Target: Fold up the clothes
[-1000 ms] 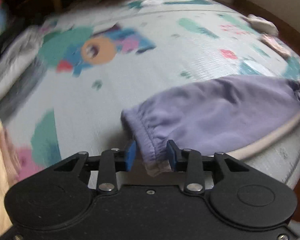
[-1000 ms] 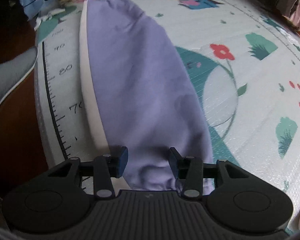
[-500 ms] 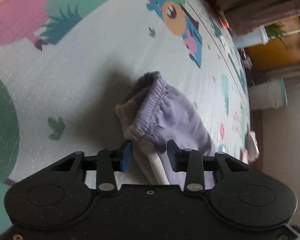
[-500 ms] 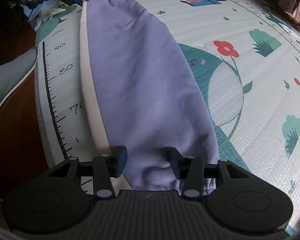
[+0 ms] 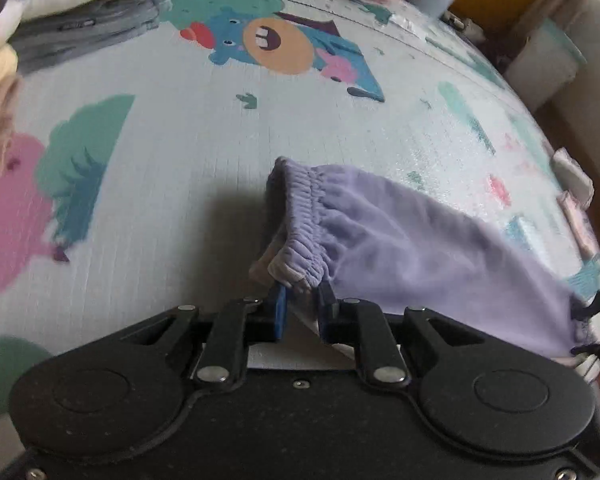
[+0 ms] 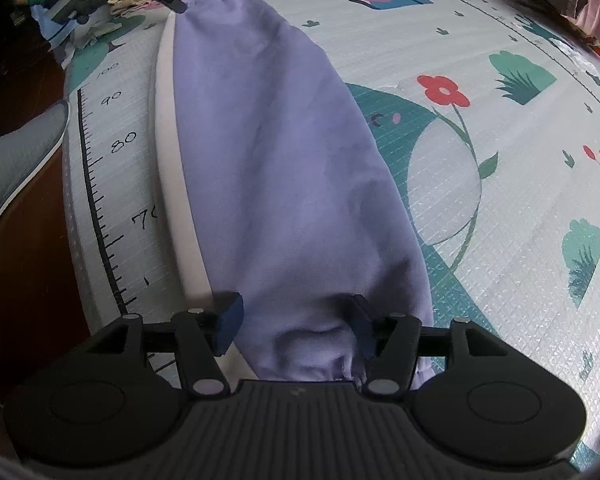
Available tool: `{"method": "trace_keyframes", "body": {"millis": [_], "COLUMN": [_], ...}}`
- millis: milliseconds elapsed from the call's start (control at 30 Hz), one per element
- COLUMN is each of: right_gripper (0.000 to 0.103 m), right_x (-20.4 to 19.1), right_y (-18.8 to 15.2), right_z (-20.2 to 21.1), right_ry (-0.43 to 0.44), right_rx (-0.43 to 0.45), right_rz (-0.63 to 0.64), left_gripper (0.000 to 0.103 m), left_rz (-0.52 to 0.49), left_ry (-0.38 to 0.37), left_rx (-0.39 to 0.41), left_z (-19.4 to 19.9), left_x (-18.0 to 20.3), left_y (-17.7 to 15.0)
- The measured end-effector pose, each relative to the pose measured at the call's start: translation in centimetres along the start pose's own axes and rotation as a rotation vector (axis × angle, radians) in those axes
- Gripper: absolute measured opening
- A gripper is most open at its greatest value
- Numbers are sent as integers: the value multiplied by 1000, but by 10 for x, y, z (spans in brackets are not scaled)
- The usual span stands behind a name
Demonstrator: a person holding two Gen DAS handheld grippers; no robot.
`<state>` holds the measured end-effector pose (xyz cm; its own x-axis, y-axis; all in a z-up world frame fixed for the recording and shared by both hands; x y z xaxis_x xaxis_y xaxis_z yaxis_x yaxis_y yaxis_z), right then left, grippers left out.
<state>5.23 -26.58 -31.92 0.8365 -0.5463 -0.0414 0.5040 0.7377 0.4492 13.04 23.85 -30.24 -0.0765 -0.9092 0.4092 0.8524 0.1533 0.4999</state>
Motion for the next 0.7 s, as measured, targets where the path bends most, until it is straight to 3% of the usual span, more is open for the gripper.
{"method": "trace_keyframes", "body": {"millis": [167,267,367,433,500,567,700], "right_gripper": [60,62,62,62,62,62,62], "right_x": [-3,1,-2,-3,-5,-10,-15], "right_y": [-1,-4,-3,-4,-3,0,16], "right_z": [2,-2,-1,1,4,11,14], "right_ry": [12,19,12,10,5,15,1], "right_rx": [6,-12,-12,-7,10,49,113], "right_rz": [10,-9,2,-1,4,26,61], "left_gripper": [14,14,16,35,35,35,35], "left_rz": [50,41,39,33,-17,-128,-272], "left_ry": [-75,5,33,65,128,197,87], "left_rx": [57,-21,-24,-9,39,110,160], "left_z": [12,-5,-6,4,22,38,22], "left_x": [1,-11,-9,-9,-9,-1,34], "left_y": [10,-1,-3,1,7,18,37]}}
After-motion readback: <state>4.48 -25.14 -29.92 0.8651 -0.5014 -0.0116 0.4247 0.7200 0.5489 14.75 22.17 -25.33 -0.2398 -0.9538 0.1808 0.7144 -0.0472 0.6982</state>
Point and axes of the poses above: each gripper's, at about its wrist camera, not at the fingertips, and z roughly against the way its jaws point, x to its right, y to its top, the point moved 5 cm from there along -z, roughly the way its jaws point, and after that the axes turned 2 degrees about -y, right-handed, at the moved point
